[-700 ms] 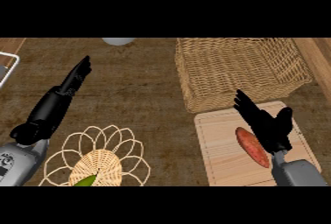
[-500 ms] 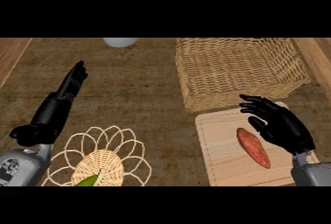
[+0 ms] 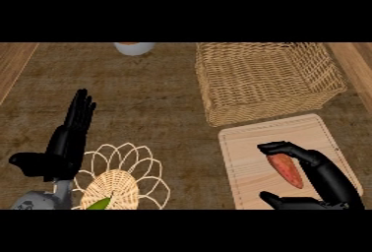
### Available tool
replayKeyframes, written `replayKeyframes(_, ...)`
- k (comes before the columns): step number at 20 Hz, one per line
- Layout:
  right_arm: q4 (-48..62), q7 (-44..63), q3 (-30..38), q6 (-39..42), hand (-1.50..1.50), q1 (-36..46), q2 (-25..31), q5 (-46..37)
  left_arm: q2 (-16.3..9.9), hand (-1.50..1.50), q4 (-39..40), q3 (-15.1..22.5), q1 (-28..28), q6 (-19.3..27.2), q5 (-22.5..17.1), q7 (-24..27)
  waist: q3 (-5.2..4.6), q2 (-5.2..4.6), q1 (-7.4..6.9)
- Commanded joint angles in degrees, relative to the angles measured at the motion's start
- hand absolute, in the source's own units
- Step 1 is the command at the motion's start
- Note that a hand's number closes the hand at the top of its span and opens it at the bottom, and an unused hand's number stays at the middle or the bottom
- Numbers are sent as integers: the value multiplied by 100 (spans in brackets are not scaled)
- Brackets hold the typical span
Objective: Pick the sweet potato from the cutting board and place it in the basket
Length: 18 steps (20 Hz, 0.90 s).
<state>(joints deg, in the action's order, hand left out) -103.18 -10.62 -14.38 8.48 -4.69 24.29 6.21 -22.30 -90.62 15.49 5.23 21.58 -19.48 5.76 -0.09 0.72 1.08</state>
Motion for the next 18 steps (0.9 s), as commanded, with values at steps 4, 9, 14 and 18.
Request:
replayKeyframes(4,-818,1085,487,-1617,-150,-585,479,-1925,208,0,-108,46,-344,199,67,128,-21,11,115)
replayKeyframes(9,-1608,2959,1060,-1136,-150,-448,1660,-2628,204,0,-277,107,-314,285,148,-30,-33,-9,67)
replayKeyframes(14,-2065,4196,1317,580,-150,-71,2893,-2029,119,0,-339,15,-478,-4,5,125,-27,-47,-139)
replayKeyframes(18,-2615,4930,1719,1631,-150,88,3293,-534,156,0,-145,-162,-114,5,-36,-87,-11,-57,-36)
